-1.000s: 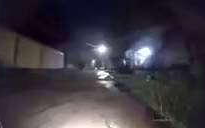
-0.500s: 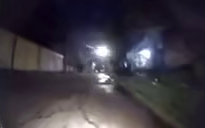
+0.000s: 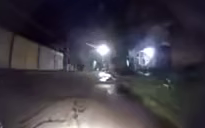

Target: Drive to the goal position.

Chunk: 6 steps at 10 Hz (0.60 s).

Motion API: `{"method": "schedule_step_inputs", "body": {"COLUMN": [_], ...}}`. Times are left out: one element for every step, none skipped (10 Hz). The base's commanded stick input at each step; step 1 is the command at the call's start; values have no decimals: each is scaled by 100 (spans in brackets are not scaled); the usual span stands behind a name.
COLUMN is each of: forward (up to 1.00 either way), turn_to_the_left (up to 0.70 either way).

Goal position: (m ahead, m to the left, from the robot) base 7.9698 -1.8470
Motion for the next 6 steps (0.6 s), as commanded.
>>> {"method": "schedule_step_inputs", "body": {"forward": [70, 70, 70, 70, 70, 70], "turn_to_the_left": [0, 0, 0, 0, 0, 0]}}
